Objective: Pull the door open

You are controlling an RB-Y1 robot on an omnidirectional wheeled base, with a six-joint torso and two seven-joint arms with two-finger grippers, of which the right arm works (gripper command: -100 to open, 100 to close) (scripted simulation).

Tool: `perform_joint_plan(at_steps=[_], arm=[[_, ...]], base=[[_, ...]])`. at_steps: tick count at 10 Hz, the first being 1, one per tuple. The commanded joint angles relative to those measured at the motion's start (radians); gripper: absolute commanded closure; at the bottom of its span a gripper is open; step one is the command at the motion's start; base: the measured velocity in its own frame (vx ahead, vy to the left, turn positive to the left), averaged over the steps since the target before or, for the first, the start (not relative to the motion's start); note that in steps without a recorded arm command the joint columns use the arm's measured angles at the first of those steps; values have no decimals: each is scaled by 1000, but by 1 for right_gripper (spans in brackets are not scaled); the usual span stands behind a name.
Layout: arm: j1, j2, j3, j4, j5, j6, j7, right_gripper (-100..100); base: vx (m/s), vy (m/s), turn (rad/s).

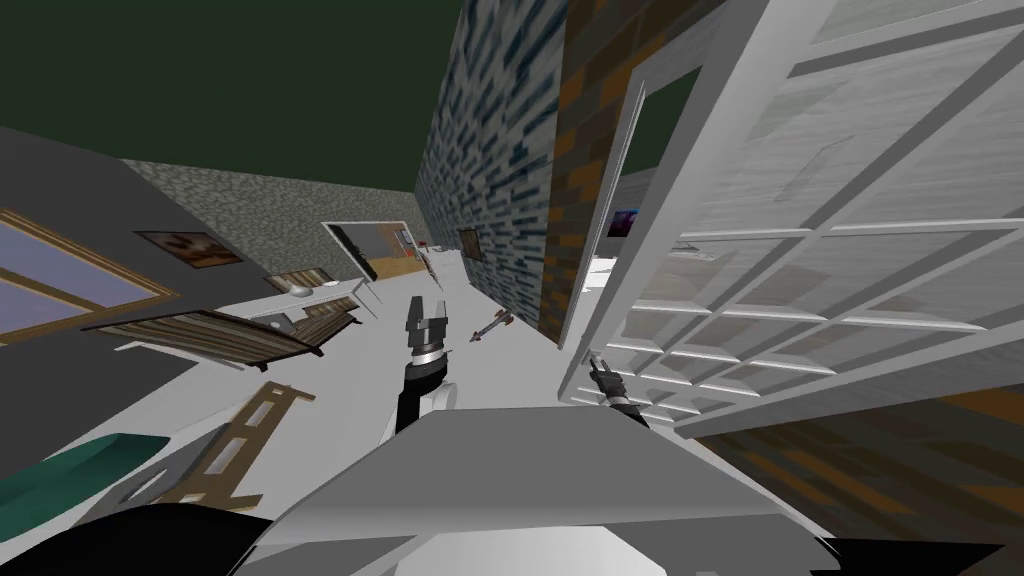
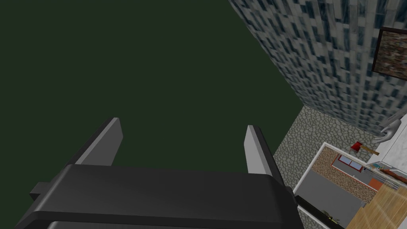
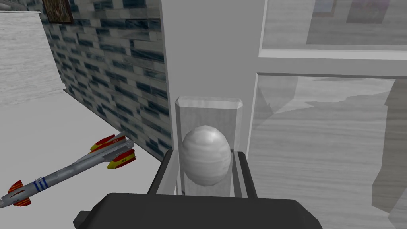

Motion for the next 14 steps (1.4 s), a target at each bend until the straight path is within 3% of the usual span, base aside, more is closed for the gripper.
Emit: perform_joint_plan(at_steps=[1, 3, 4, 8, 9, 11, 14], arm=[[13, -14, 25, 7, 11, -27, -23, 100], [28, -35, 51, 3, 22, -53, -45, 100], [27, -29, 42, -5, 17, -35, -33, 100], [50, -57, 80, 16, 39, -97, -78, 100], [64, -55, 64, -3, 25, -87, -62, -100], [76, -54, 56, -3, 16, -96, -61, -100], [55, -37, 47, 6, 18, -81, -49, -100]], base=[[-233, -18, 110], [-208, -55, 102], [-99, -20, 35], [-209, -34, 147], [-241, 42, -143], [-173, 128, -143], [81, 10, 24]])
